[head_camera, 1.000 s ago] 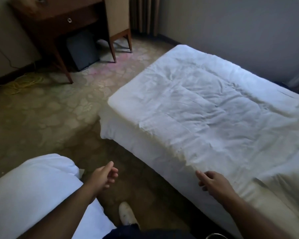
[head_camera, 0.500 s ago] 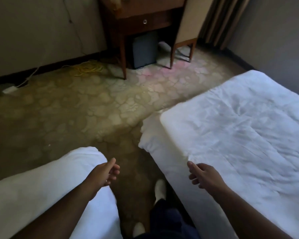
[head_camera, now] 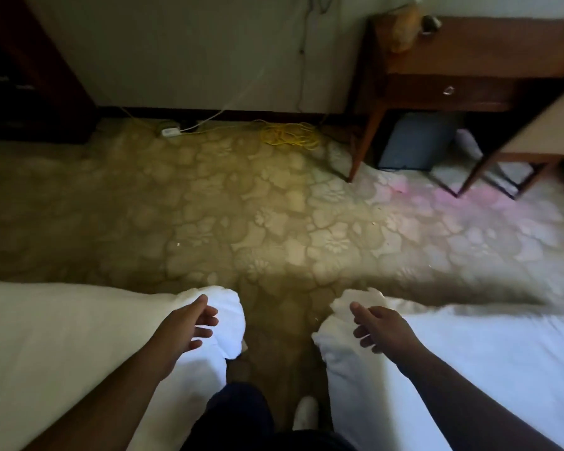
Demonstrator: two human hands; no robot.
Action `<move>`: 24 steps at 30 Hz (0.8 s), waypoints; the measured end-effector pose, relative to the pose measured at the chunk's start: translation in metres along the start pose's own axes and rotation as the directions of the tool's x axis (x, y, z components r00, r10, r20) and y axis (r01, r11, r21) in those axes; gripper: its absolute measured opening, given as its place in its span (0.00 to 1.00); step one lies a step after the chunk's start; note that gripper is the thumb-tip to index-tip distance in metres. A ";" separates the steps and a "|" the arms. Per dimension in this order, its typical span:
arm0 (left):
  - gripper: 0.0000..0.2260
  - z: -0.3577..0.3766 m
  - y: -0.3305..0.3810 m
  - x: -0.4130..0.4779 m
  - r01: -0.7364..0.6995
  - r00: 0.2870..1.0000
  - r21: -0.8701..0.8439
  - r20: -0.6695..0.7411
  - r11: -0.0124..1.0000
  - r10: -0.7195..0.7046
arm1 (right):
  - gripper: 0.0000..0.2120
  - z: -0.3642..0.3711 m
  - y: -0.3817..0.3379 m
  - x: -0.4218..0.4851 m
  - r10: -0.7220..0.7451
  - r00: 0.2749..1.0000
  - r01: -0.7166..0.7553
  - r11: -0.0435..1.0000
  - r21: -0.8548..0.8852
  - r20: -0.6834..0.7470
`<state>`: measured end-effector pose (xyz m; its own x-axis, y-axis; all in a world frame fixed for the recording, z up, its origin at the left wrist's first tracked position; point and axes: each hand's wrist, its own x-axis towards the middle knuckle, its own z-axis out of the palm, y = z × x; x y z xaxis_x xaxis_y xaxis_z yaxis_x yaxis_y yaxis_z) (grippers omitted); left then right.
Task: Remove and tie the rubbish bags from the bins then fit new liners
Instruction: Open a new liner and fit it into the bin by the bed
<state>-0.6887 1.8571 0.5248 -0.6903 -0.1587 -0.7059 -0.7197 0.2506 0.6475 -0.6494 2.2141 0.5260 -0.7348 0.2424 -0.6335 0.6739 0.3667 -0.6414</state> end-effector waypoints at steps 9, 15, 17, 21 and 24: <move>0.20 -0.034 0.038 0.094 0.089 0.987 -0.219 -0.112 0.972 -0.116 | 0.22 0.024 -0.134 0.132 -0.116 0.984 0.138 0.978 -0.159 0.138; 0.18 -0.061 0.102 0.180 0.130 0.979 -0.310 -0.111 0.942 -0.171 | 0.22 0.029 -0.229 0.210 -0.099 0.984 0.128 0.970 -0.204 0.147; 0.18 -0.073 0.131 0.205 0.107 0.984 -0.328 -0.100 0.939 -0.148 | 0.21 0.028 -0.263 0.235 -0.110 0.986 0.132 0.974 -0.182 0.128; 0.18 -0.099 0.182 0.264 0.134 0.977 -0.381 -0.102 0.915 -0.185 | 0.22 0.033 -0.324 0.280 -0.107 0.990 0.119 0.983 -0.142 0.091; 0.18 -0.118 0.212 0.306 0.129 0.970 -0.386 -0.143 0.913 -0.197 | 0.22 0.045 -0.365 0.313 -0.093 0.986 0.117 0.977 -0.176 0.138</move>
<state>-1.0609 1.7489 0.4803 -0.5384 -0.3394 -0.7713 -0.7749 -0.1602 0.6114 -1.1217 2.1160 0.5421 -0.7769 0.0809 -0.6244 0.5590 0.5448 -0.6250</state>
